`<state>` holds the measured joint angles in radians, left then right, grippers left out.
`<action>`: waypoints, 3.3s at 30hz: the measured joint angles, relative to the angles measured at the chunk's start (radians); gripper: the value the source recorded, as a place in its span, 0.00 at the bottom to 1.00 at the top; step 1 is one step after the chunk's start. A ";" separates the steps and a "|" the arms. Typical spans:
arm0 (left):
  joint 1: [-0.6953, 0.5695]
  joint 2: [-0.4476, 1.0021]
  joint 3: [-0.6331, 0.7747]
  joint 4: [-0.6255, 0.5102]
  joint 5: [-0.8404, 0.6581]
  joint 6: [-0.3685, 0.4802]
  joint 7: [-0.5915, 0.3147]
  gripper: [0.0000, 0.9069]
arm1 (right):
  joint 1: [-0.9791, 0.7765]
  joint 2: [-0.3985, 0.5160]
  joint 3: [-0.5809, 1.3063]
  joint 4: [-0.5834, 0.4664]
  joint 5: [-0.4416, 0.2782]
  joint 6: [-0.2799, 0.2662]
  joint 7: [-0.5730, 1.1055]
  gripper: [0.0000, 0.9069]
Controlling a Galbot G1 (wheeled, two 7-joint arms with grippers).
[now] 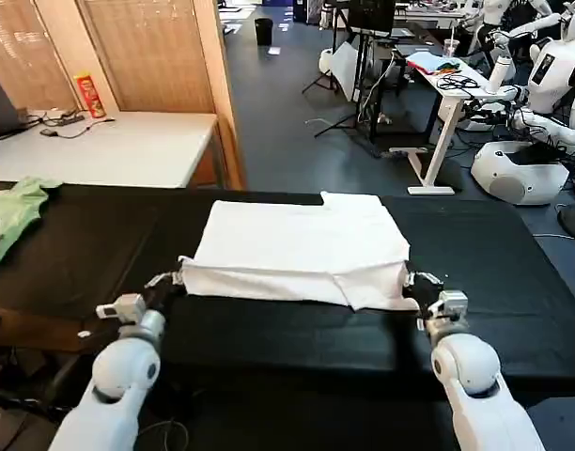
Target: Fold and organize the clothes.
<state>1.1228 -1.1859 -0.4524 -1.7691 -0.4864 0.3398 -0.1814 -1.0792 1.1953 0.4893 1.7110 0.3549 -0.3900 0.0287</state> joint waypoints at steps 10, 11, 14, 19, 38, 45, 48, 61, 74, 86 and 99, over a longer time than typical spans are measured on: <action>-0.024 0.003 0.013 0.029 0.032 0.015 0.006 0.97 | -0.137 -0.050 0.056 0.158 0.040 -0.067 -0.025 0.97; -0.019 0.004 0.012 0.025 0.034 0.016 0.007 0.97 | -0.158 -0.053 0.061 0.177 0.038 -0.067 -0.026 0.97; 0.004 0.010 0.008 0.009 0.045 0.016 0.016 0.97 | -0.214 -0.054 0.076 0.218 0.028 -0.063 -0.028 0.97; 0.048 0.010 -0.004 -0.014 0.048 0.017 0.042 0.97 | -0.273 -0.042 0.088 0.243 0.020 -0.061 -0.024 0.95; 0.109 0.020 -0.023 0.003 0.009 0.027 0.074 0.00 | -0.305 -0.016 0.091 0.220 -0.012 -0.038 -0.030 0.10; 0.124 0.029 -0.023 -0.004 0.014 0.024 0.076 0.00 | -0.329 -0.039 0.102 0.254 0.017 -0.080 -0.001 0.04; 0.145 0.044 -0.022 -0.020 0.010 0.024 0.057 0.00 | -0.361 -0.056 0.115 0.295 0.060 -0.136 0.022 0.04; 0.382 0.184 -0.080 -0.260 -0.079 0.087 -0.049 0.00 | -0.583 -0.081 0.161 0.470 0.086 -0.189 0.071 0.04; 0.569 0.187 -0.158 -0.433 -0.091 0.164 -0.084 0.97 | -0.697 -0.089 0.207 0.608 0.099 -0.285 0.082 0.97; 0.417 0.162 -0.251 -0.484 -0.296 0.296 -0.140 0.97 | -0.342 -0.190 0.209 0.463 0.187 -0.114 0.098 0.97; -0.158 0.143 0.003 -0.076 -0.282 0.320 -0.103 0.97 | 0.272 -0.189 -0.147 -0.052 0.263 -0.131 0.195 0.97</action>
<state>0.9646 -1.0425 -0.4497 -1.8454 -0.7686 0.6594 -0.2845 -0.8074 1.0060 0.3421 1.6587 0.6182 -0.5215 0.2236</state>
